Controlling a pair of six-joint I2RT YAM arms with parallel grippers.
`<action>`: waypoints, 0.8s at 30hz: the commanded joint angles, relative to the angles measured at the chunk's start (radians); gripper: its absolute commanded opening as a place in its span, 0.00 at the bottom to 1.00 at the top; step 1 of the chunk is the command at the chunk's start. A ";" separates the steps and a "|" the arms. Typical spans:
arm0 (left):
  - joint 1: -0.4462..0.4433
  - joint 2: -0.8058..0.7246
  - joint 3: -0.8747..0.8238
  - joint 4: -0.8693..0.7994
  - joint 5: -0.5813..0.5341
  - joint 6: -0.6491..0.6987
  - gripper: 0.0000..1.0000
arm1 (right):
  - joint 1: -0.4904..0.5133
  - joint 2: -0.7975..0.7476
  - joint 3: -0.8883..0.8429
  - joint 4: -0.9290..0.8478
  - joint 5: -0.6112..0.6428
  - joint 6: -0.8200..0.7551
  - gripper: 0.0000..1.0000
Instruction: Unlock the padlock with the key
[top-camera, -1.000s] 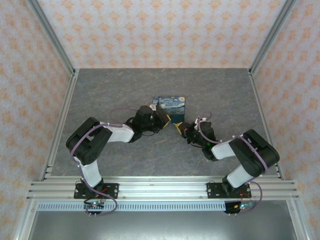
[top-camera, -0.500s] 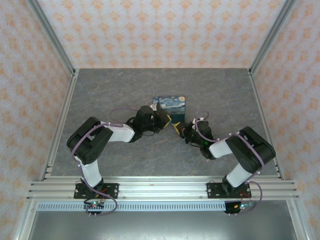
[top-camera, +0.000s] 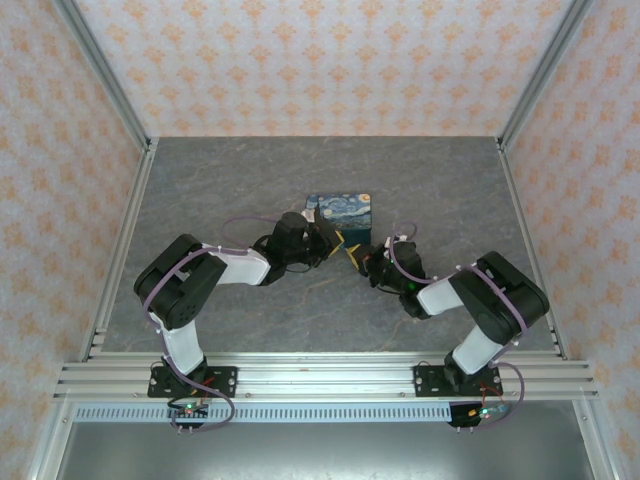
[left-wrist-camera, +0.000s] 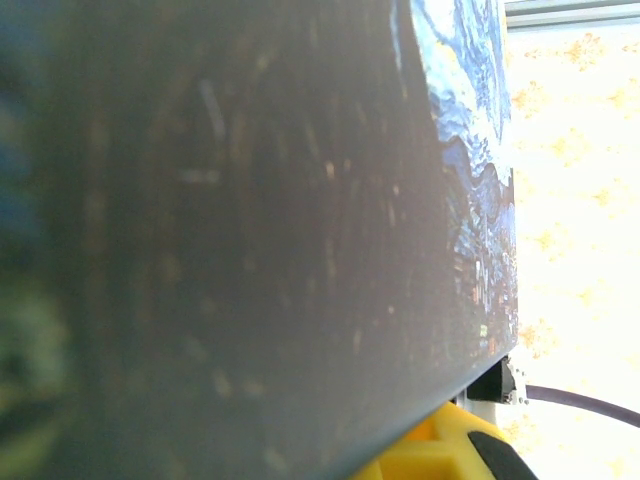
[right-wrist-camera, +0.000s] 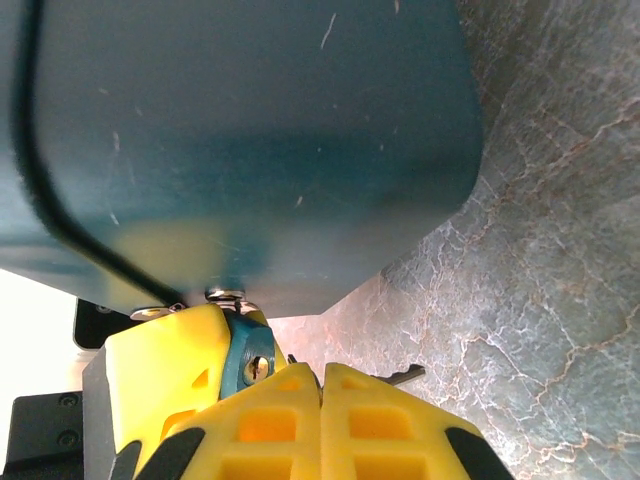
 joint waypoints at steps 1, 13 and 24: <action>-0.006 0.009 0.023 0.056 0.010 -0.004 0.00 | 0.005 -0.040 -0.004 -0.012 0.035 -0.008 0.00; -0.007 0.008 0.020 0.056 0.011 -0.003 0.00 | 0.006 -0.053 0.005 -0.031 0.036 -0.015 0.00; -0.008 0.011 0.017 0.057 0.010 0.000 0.00 | 0.006 -0.069 0.012 -0.050 0.032 -0.022 0.00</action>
